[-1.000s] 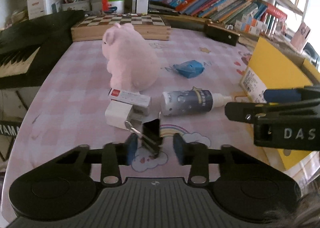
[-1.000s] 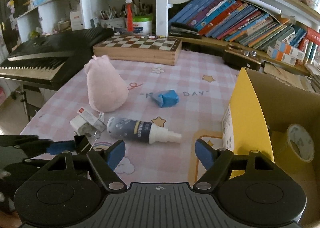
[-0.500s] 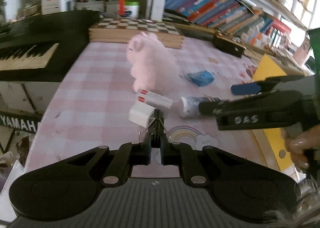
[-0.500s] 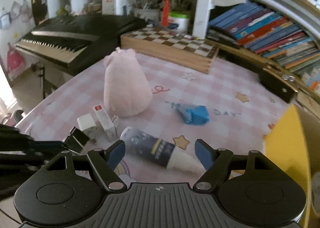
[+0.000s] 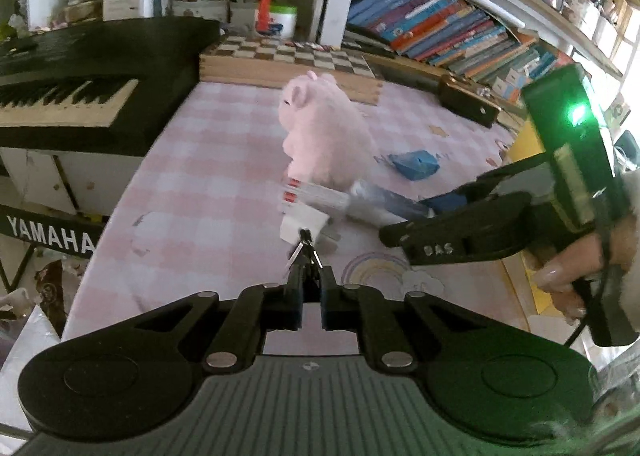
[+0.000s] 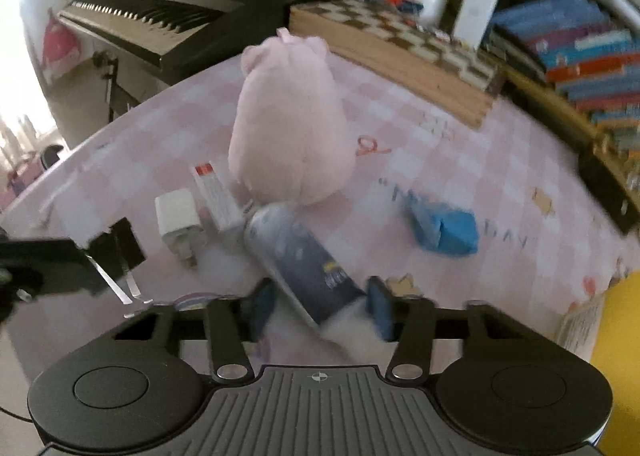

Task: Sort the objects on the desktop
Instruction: 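Grasp the white spray bottle with the right gripper while the left lifts the clip, then lift the clip and spray bottle and turn both tools toward the yellow box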

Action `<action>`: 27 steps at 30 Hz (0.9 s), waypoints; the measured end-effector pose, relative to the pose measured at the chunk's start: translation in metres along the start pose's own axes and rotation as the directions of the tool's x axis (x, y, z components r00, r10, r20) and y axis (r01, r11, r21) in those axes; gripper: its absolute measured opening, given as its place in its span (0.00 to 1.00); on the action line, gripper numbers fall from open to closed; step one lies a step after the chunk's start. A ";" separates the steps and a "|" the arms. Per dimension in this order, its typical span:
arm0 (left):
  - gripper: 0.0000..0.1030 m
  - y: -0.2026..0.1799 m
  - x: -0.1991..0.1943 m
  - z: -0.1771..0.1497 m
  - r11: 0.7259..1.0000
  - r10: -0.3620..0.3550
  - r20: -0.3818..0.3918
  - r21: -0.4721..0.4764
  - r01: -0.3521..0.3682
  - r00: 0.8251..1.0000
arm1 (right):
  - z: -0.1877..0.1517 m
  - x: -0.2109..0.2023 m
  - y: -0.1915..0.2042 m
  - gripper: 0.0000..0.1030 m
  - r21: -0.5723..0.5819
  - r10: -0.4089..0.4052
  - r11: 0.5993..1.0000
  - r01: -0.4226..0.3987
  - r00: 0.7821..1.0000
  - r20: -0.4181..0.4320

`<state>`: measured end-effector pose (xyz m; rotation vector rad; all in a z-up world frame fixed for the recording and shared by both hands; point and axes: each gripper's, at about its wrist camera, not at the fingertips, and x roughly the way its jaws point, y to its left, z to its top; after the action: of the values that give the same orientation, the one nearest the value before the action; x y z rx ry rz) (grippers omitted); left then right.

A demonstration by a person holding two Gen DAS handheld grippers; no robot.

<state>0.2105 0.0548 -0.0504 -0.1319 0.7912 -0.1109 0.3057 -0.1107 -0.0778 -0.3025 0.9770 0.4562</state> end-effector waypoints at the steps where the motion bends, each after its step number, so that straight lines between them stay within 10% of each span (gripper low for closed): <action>1: 0.11 -0.001 0.002 0.000 1.000 0.004 -0.009 0.003 -0.004 1.000 | -0.002 -0.002 -0.001 0.33 0.035 0.032 0.999 -0.032 0.999 -0.015; 12: 0.71 -0.007 0.001 -0.002 0.977 -0.010 -0.052 0.213 0.021 0.999 | -0.031 -0.025 0.012 0.32 0.080 0.080 0.994 -0.075 0.995 -0.065; 22: 0.61 -0.020 0.010 -0.004 0.678 -0.014 -0.155 0.725 0.123 0.988 | -0.034 -0.028 0.011 0.32 0.097 0.071 0.993 -0.067 0.996 -0.046; 27: 0.61 -0.026 0.002 -0.012 0.621 -0.029 -0.166 0.769 0.148 0.986 | -0.035 -0.029 0.009 0.33 0.122 0.073 0.990 -0.068 0.996 -0.041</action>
<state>0.2020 0.0278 -0.0553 0.6899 0.8131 -0.5626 0.2621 -0.1255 -0.0727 -0.1708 1.0577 0.4543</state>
